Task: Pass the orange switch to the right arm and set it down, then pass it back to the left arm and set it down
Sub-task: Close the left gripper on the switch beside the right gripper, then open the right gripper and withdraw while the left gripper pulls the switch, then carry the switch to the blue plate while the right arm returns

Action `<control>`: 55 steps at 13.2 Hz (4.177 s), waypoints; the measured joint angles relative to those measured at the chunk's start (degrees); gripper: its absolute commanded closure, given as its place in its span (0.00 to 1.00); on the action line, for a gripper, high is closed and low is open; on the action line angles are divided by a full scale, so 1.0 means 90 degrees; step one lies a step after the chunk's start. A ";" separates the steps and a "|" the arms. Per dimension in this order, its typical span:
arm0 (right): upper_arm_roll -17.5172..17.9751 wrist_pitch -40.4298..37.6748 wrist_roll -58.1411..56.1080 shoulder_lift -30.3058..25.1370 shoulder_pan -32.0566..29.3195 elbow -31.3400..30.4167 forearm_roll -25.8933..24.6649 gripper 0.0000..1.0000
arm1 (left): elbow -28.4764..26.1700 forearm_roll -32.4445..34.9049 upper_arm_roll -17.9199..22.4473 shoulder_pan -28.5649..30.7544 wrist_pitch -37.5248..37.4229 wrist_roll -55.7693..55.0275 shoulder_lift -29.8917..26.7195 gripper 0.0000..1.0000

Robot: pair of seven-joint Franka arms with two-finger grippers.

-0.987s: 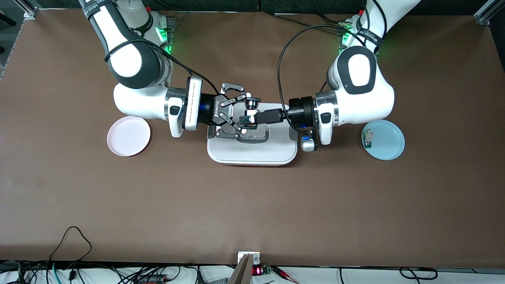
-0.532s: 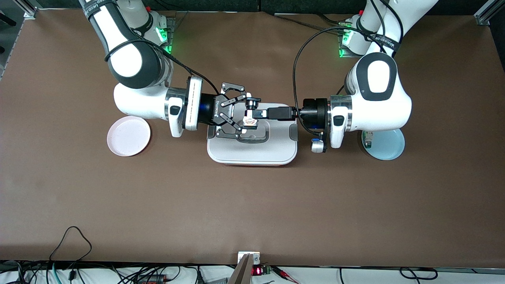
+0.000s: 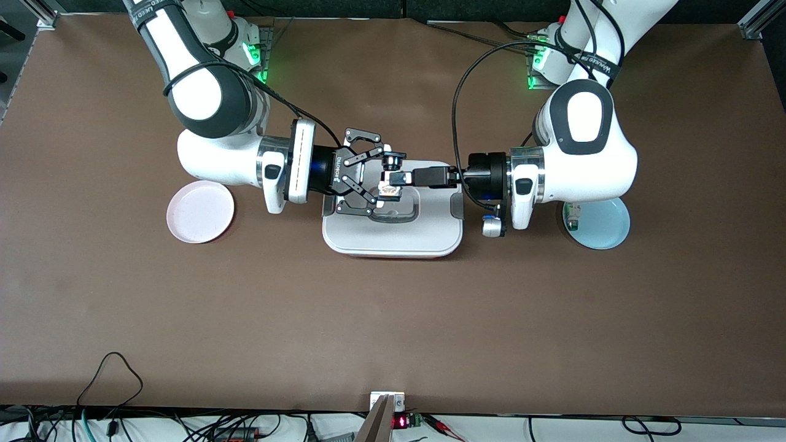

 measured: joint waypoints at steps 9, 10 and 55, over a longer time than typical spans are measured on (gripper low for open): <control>0.0004 0.0084 0.0032 0.0000 0.0000 0.0001 0.0012 0.00 | -0.0006 0.0000 -0.0001 0.0000 0.0024 -0.0039 0.0000 0.99; 0.0004 0.0090 0.0032 0.0000 0.0000 0.0001 0.0013 0.00 | -0.0007 0.0000 -0.0001 0.0000 0.0025 -0.0044 0.0000 0.99; -0.0263 -0.3972 1.1278 -0.1467 -0.1909 0.0599 -1.0655 0.00 | -0.2964 1.0330 0.0145 0.3093 0.0906 0.9646 0.0077 1.00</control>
